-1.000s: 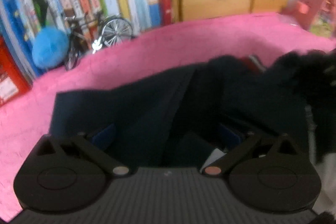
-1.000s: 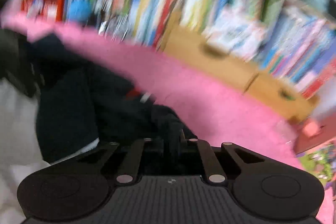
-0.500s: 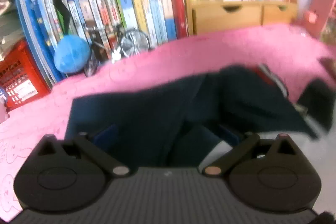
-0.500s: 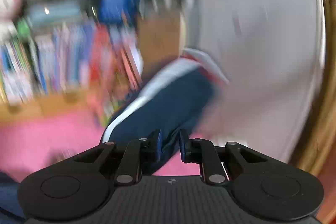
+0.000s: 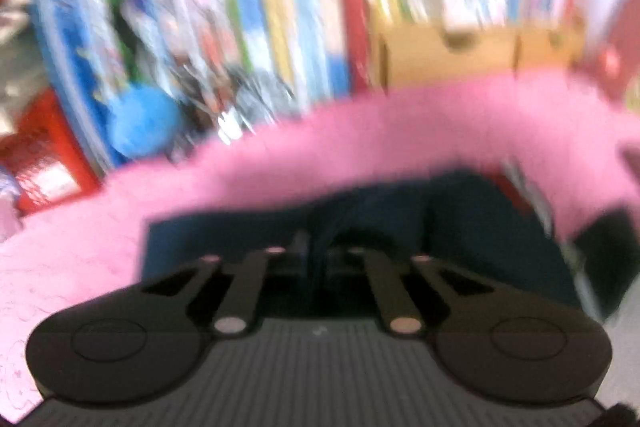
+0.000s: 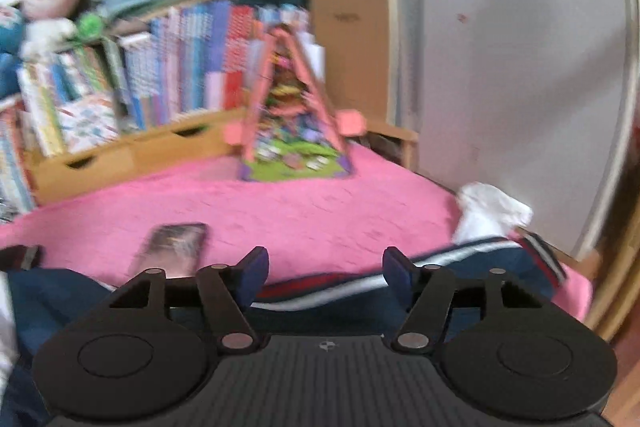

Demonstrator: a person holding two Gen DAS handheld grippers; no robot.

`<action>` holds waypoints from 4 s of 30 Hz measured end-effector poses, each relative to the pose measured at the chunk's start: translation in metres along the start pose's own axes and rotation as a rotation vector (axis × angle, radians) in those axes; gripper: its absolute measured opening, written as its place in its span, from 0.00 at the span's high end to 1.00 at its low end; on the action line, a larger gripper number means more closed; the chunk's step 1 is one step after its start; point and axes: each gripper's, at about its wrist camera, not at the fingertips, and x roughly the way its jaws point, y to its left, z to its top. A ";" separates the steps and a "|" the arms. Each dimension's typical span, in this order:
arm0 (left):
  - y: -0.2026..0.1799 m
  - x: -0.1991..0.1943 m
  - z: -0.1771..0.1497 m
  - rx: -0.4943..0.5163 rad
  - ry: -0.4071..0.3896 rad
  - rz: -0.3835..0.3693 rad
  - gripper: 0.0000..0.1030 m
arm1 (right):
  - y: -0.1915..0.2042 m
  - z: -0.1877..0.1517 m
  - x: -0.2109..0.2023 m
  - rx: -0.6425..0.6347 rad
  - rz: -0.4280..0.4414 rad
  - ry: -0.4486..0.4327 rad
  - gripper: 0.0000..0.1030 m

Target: Fold clothes

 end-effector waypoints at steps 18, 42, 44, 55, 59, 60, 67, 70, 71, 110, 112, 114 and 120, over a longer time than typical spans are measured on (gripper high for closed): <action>0.127 -0.104 -0.050 -0.169 -0.072 0.271 0.96 | 0.195 0.004 -0.046 -0.381 0.652 0.063 0.25; 0.111 -0.222 -0.071 0.065 -0.169 -0.196 0.12 | 0.215 -0.008 0.036 -0.443 0.704 0.298 0.19; 0.090 -0.205 -0.054 0.056 -0.187 -0.309 0.10 | 0.225 -0.010 0.052 -0.445 0.765 0.332 0.19; -0.019 -0.007 -0.033 0.165 0.189 -0.433 0.37 | 0.252 -0.048 0.060 -0.567 0.765 0.424 0.18; -0.038 -0.007 -0.060 0.279 0.174 -0.378 0.72 | 0.255 -0.051 0.046 -0.622 0.743 0.375 0.55; -0.041 -0.011 -0.063 0.300 0.160 -0.371 0.78 | 0.256 -0.050 0.043 -0.627 0.734 0.365 0.60; -0.034 -0.007 -0.035 0.350 0.012 -0.350 0.93 | 0.295 -0.015 0.039 -0.848 0.645 0.072 0.82; -0.025 0.002 0.014 0.324 -0.141 -0.253 0.93 | 0.331 0.013 0.052 -0.966 0.507 -0.202 0.82; -0.023 0.009 0.028 0.299 -0.176 -0.221 0.93 | 0.344 0.020 0.062 -0.975 0.463 -0.276 0.82; 0.132 -0.047 -0.105 -0.013 0.080 0.375 0.64 | 0.324 -0.103 0.023 -0.557 0.717 0.242 0.08; 0.133 -0.062 -0.092 -0.120 0.007 0.243 0.62 | 0.320 -0.105 0.025 -0.523 0.711 0.238 0.05; 0.121 -0.056 -0.072 -0.121 -0.020 0.168 0.56 | 0.320 -0.108 0.023 -0.521 0.696 0.228 0.03; 0.081 0.024 -0.023 -0.089 0.095 0.122 0.49 | 0.317 -0.109 0.024 -0.519 0.687 0.229 0.01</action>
